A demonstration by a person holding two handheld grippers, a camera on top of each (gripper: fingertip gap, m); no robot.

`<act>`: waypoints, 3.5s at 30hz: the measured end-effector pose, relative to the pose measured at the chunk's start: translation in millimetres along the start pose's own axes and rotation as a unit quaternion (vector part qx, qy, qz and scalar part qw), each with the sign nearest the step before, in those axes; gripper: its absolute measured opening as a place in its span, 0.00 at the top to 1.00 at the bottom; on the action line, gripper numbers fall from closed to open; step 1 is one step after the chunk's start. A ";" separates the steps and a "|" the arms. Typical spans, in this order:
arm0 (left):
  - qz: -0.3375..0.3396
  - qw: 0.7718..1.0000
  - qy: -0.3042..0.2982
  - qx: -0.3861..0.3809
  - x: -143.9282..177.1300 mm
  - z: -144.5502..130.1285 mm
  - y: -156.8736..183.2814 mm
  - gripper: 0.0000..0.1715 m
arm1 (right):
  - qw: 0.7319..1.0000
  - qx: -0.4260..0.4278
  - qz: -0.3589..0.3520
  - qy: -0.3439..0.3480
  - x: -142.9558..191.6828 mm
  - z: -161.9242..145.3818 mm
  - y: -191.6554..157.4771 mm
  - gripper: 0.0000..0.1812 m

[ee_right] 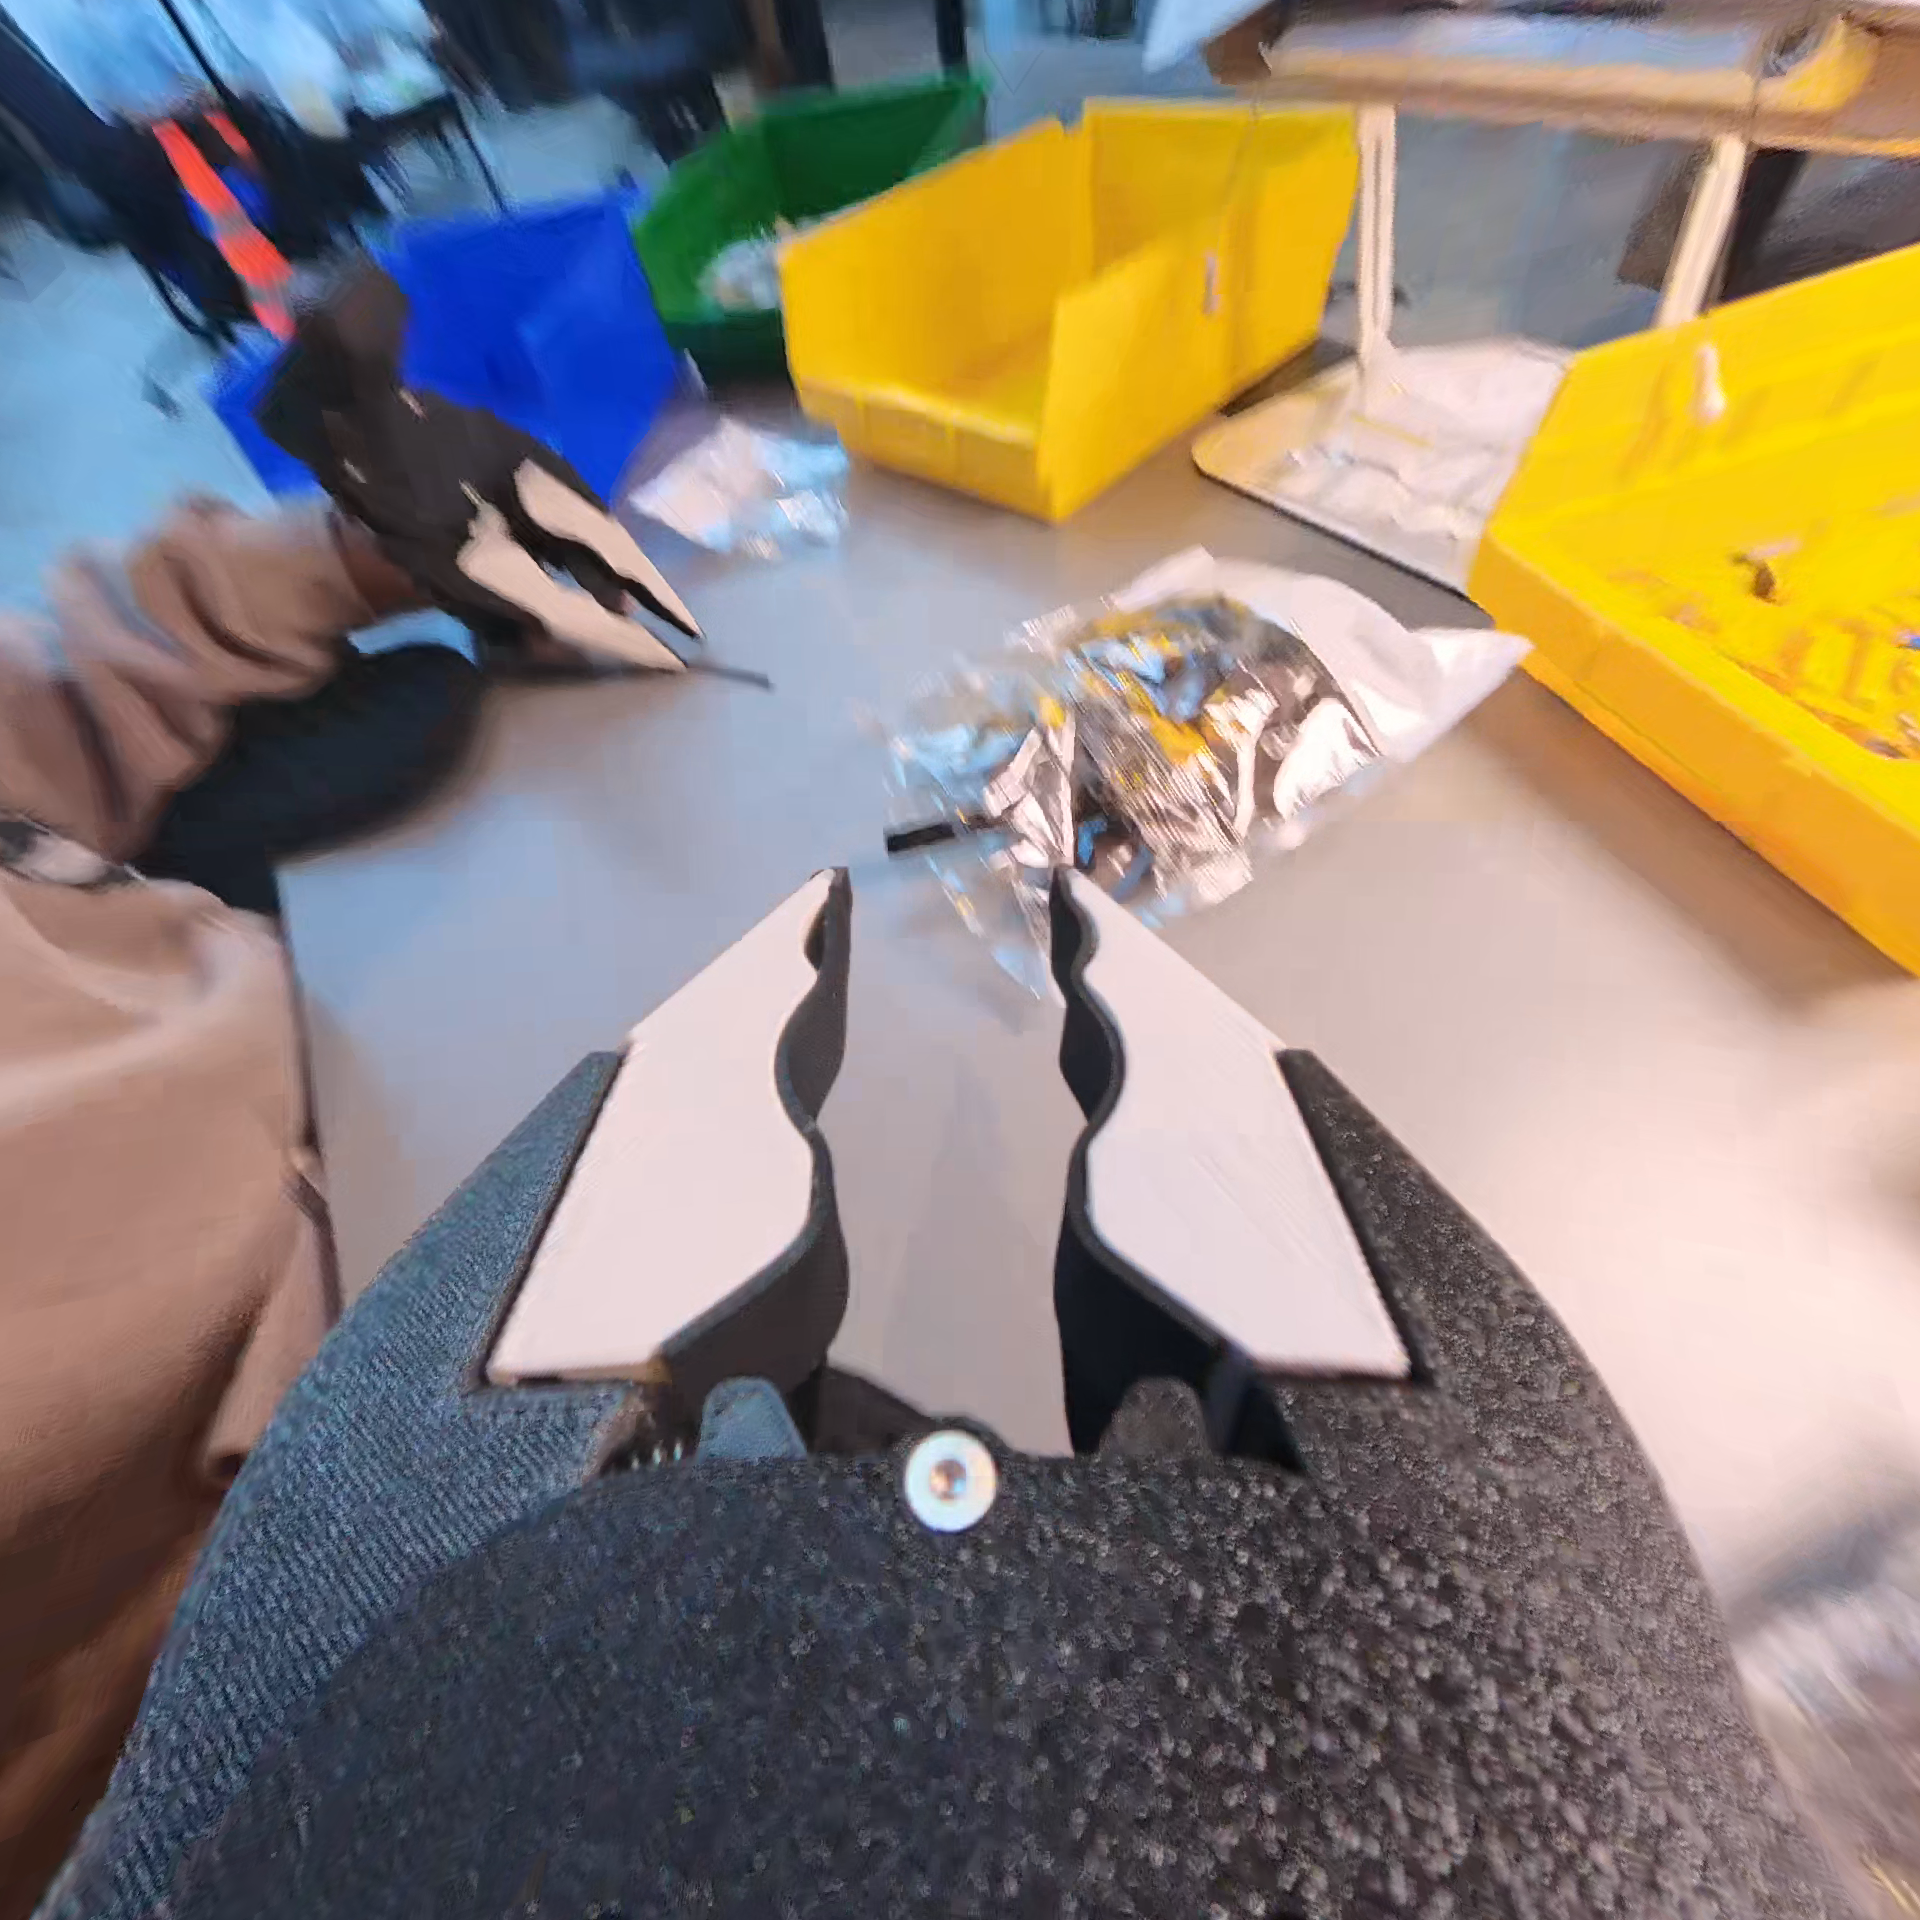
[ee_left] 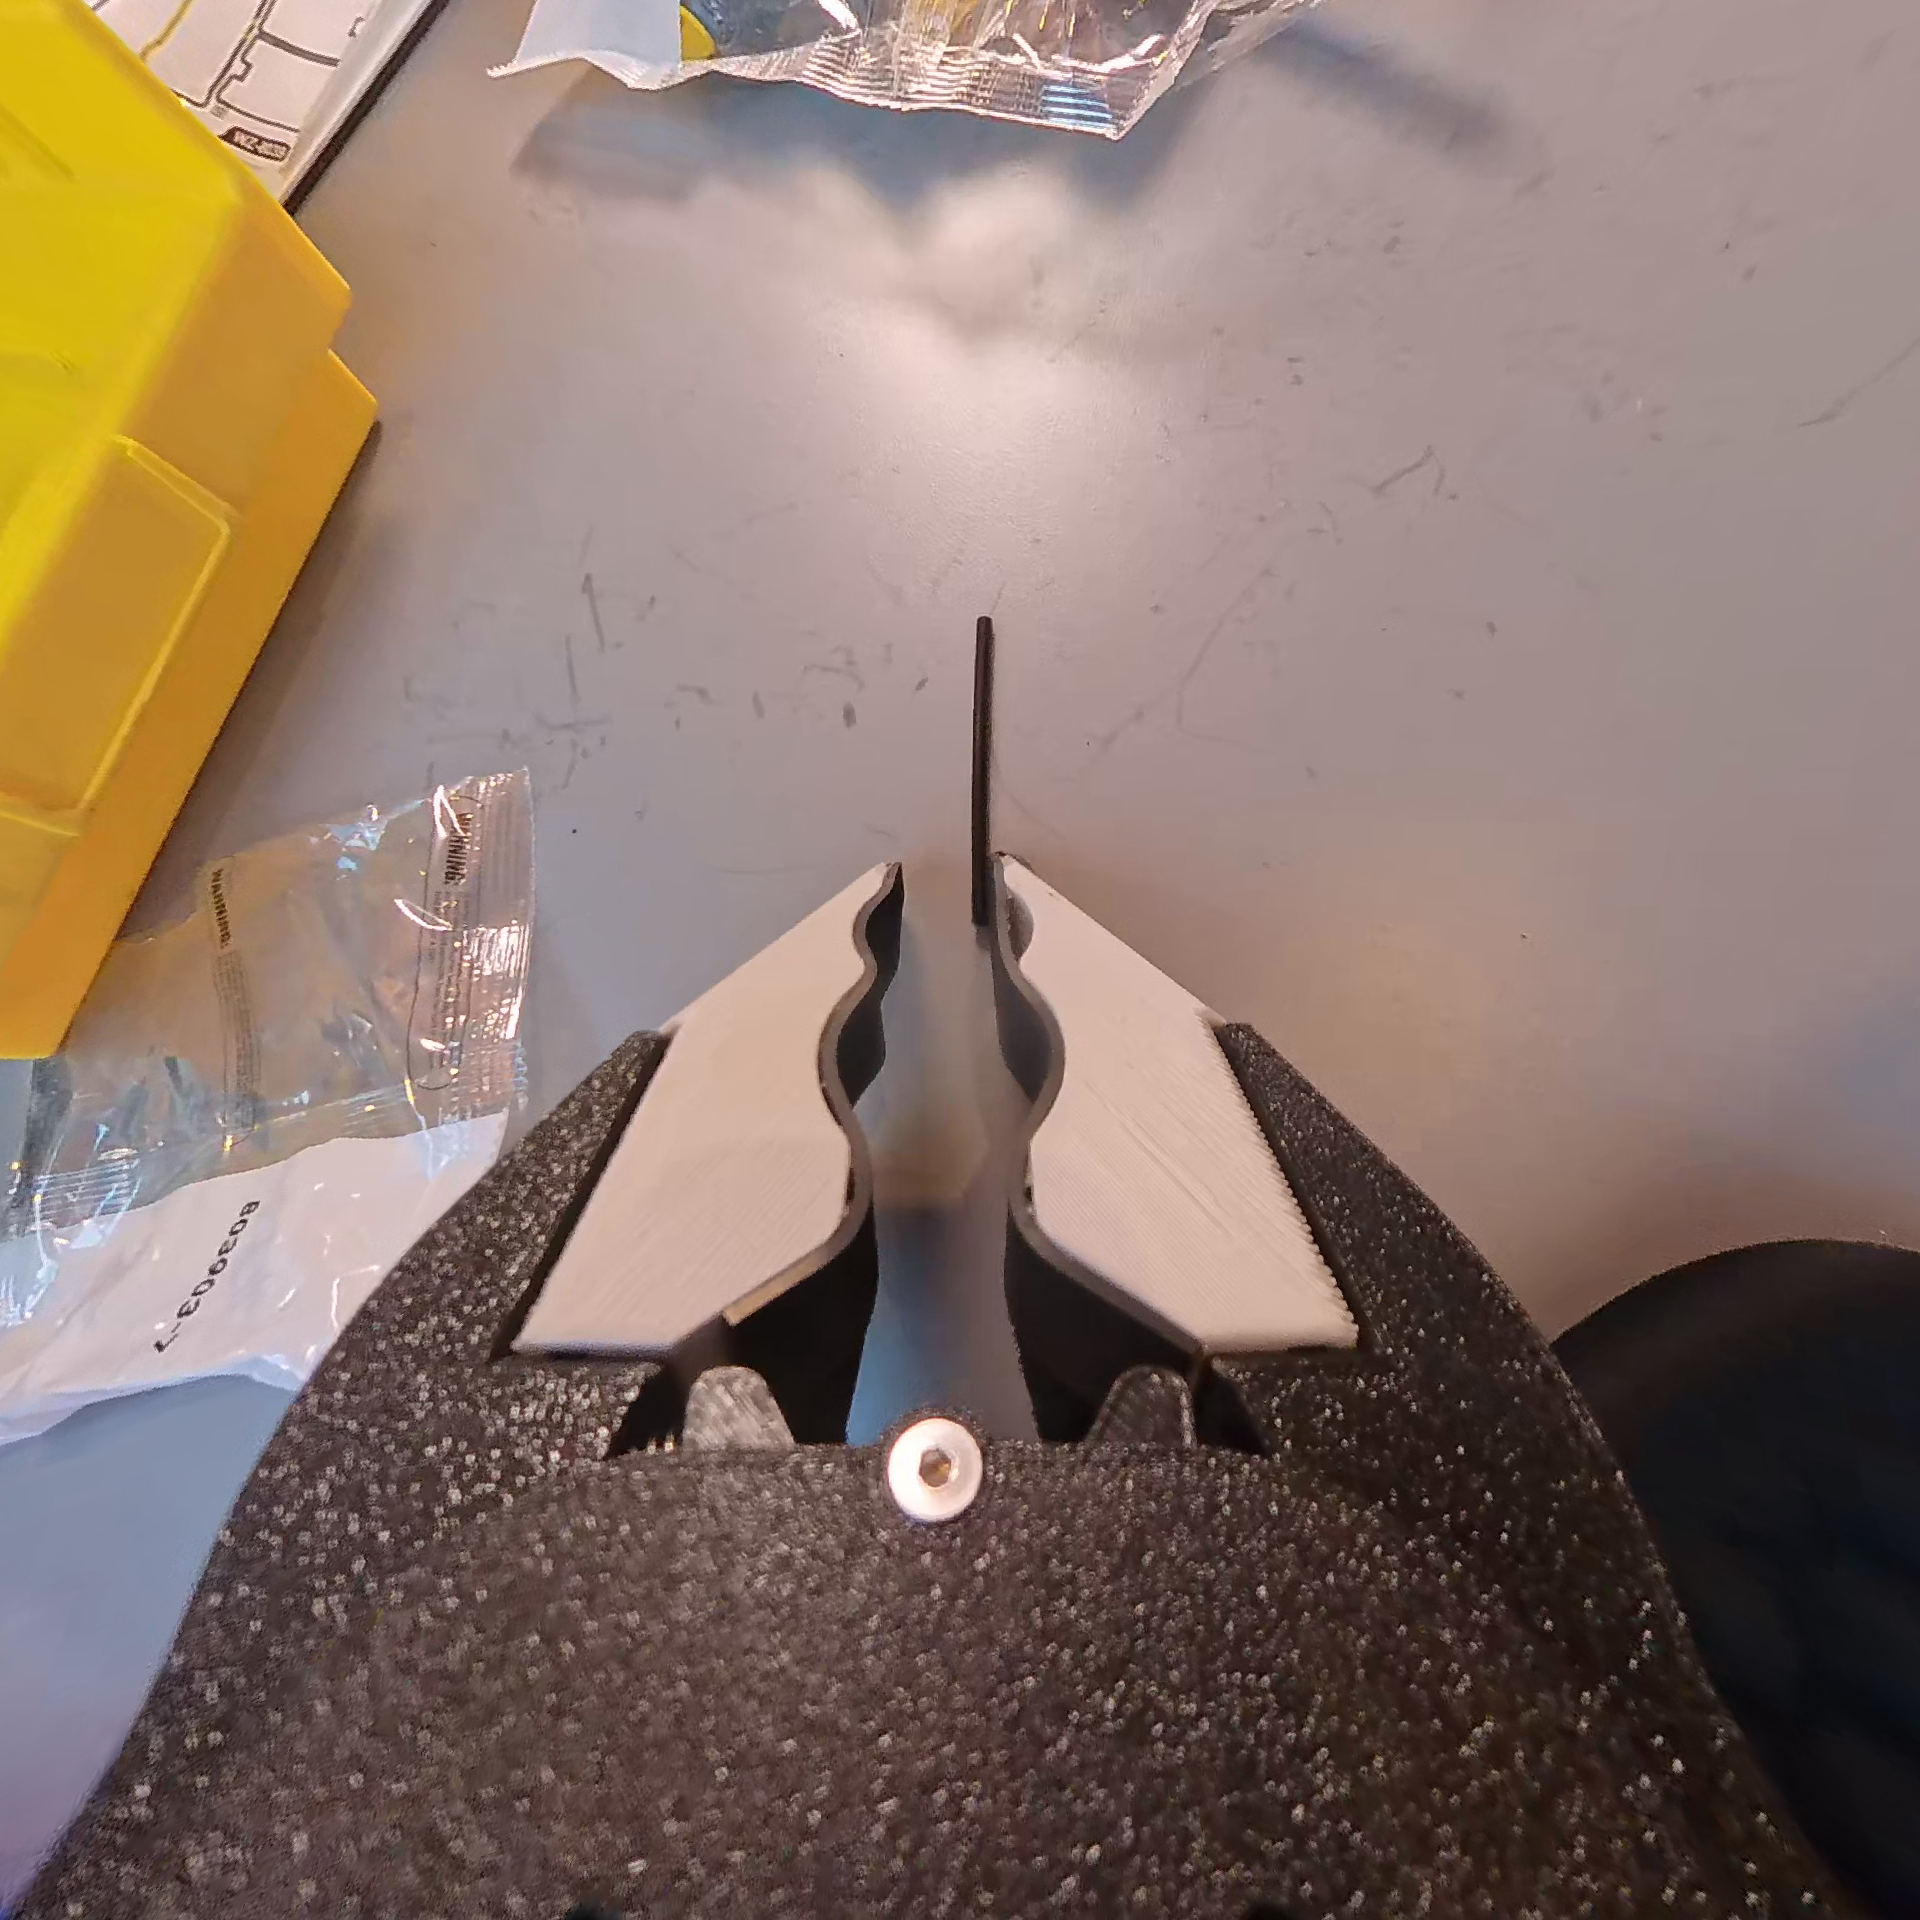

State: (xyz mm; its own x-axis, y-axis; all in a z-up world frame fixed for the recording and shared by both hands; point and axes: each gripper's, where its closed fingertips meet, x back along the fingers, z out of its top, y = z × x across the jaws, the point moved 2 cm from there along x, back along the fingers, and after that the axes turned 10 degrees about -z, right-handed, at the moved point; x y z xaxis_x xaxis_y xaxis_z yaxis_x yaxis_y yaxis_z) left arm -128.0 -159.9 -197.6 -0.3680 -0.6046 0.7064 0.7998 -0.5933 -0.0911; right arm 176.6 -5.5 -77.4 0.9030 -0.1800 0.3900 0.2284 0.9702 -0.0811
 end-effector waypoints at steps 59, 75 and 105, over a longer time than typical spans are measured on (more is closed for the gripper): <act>-0.186 0.978 -0.020 -0.093 -11.3 31.7 89.9 1.00 | 0.966 0.207 0.123 -0.094 -89.2 -51.7 -139.2 0.80; -0.097 0.994 -0.050 0.023 -20.9 32.6 72.0 0.98 | 0.998 0.045 0.042 0.012 40.3 -77.6 -180.9 0.81; -0.214 0.966 -0.069 -0.125 -40.4 73.8 212.6 1.00 | 0.995 0.095 -0.035 -0.022 49.6 -137.9 -212.7 0.80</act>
State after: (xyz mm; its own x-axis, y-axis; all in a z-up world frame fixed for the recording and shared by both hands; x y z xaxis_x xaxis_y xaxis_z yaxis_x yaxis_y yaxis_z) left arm 91.9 -222.4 -193.7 -0.5597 -0.2095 0.8018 0.4429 -0.8934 0.0757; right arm 223.0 -243.2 -167.3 0.8693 -0.2453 0.4292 0.2134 0.9694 0.1217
